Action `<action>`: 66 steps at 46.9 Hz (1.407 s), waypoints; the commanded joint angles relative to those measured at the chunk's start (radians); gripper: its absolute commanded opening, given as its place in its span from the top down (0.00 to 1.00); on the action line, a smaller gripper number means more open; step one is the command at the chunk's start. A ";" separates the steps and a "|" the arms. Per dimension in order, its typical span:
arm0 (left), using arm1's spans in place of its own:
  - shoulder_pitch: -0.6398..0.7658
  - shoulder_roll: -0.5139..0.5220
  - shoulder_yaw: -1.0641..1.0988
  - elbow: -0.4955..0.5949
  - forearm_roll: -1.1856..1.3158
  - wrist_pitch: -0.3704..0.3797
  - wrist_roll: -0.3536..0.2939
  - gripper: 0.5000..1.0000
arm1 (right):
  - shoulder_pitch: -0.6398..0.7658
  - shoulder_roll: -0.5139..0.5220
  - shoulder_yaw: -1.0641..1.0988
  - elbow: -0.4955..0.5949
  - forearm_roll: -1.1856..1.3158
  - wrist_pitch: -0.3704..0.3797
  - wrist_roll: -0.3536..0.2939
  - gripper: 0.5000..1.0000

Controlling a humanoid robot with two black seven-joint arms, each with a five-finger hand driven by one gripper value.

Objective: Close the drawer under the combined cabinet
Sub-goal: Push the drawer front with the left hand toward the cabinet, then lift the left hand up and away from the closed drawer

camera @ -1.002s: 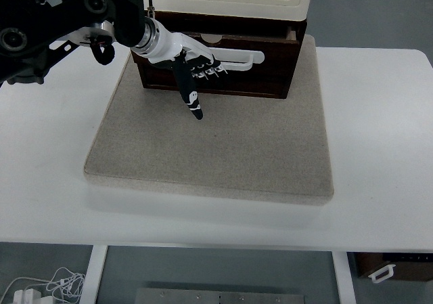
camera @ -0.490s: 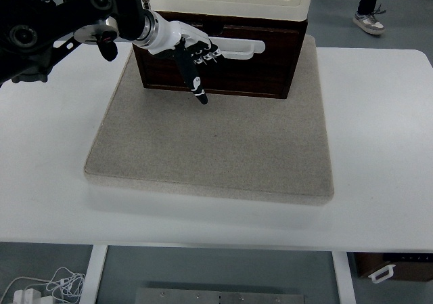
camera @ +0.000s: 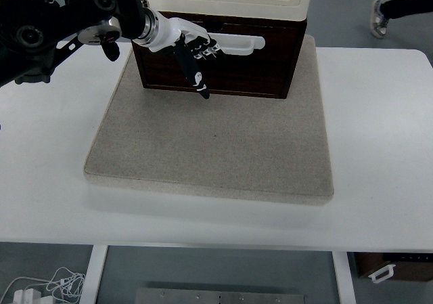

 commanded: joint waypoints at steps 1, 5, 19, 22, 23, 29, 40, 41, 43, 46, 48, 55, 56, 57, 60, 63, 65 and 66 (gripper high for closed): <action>0.000 0.000 -0.002 0.000 0.000 -0.001 0.000 0.00 | 0.000 0.000 0.000 0.000 0.000 0.000 0.000 0.10; 0.000 0.002 -0.006 -0.003 -0.007 -0.009 -0.003 0.00 | 0.000 0.000 0.000 0.000 0.000 0.000 0.000 0.10; 0.011 -0.003 -0.161 -0.029 -0.042 -0.089 -0.026 0.00 | 0.000 0.000 0.000 0.000 0.000 0.000 0.000 0.10; 0.031 -0.003 -0.228 -0.031 -0.088 -0.125 -0.043 0.00 | 0.000 0.000 0.000 0.000 0.000 0.000 0.000 0.10; 0.035 -0.005 -0.253 -0.031 -0.106 -0.138 -0.048 0.00 | 0.000 0.000 0.000 0.000 0.000 0.000 0.000 0.10; 0.039 -0.009 -0.383 -0.028 -0.194 -0.163 -0.060 0.00 | 0.000 0.000 0.000 0.000 0.000 0.000 0.000 0.10; 0.039 -0.054 -0.620 -0.017 -0.218 -0.163 -0.153 0.00 | 0.000 0.000 0.000 0.000 0.000 0.000 0.000 0.10; 0.037 -0.054 -0.632 -0.017 -0.218 -0.163 -0.164 0.00 | 0.000 0.000 0.000 0.000 0.000 0.000 0.000 0.10; 0.035 -0.054 -0.656 -0.016 -0.218 -0.162 -0.190 0.00 | 0.000 0.000 0.000 0.000 0.000 0.000 0.000 0.10; 0.035 -0.052 -0.693 -0.011 -0.217 -0.156 -0.242 0.00 | 0.000 0.000 0.000 0.000 0.000 0.000 0.000 0.10; 0.032 -0.051 -0.722 0.007 -0.217 -0.156 -0.276 0.00 | 0.000 0.000 0.000 0.000 0.000 0.000 0.000 0.10; 0.025 -0.052 -0.863 0.083 -0.218 -0.112 -0.382 0.00 | 0.000 0.000 0.000 0.000 0.000 0.000 0.002 0.10; 0.022 -0.052 -0.883 0.089 -0.218 -0.092 -0.393 0.00 | 0.000 0.000 0.000 0.000 0.000 0.000 0.000 0.10; 0.019 -0.051 -0.900 0.093 -0.218 -0.071 -0.403 0.00 | 0.000 0.000 0.000 0.000 0.000 0.000 0.000 0.10; 0.003 -0.041 -0.942 0.115 -0.218 -0.008 -0.420 0.00 | 0.000 0.000 0.000 0.000 0.000 0.000 0.000 0.10; -0.006 -0.037 -0.986 0.153 -0.229 0.029 -0.437 0.00 | 0.000 0.000 0.000 0.000 0.000 0.000 0.000 0.10; -0.006 -0.026 -1.021 0.181 -0.241 0.031 -0.456 0.00 | 0.000 0.000 0.000 0.000 0.000 0.000 0.000 0.10; -0.006 -0.017 -1.040 0.193 -0.247 0.032 -0.466 0.00 | 0.000 0.000 0.000 0.000 0.000 0.000 0.002 0.10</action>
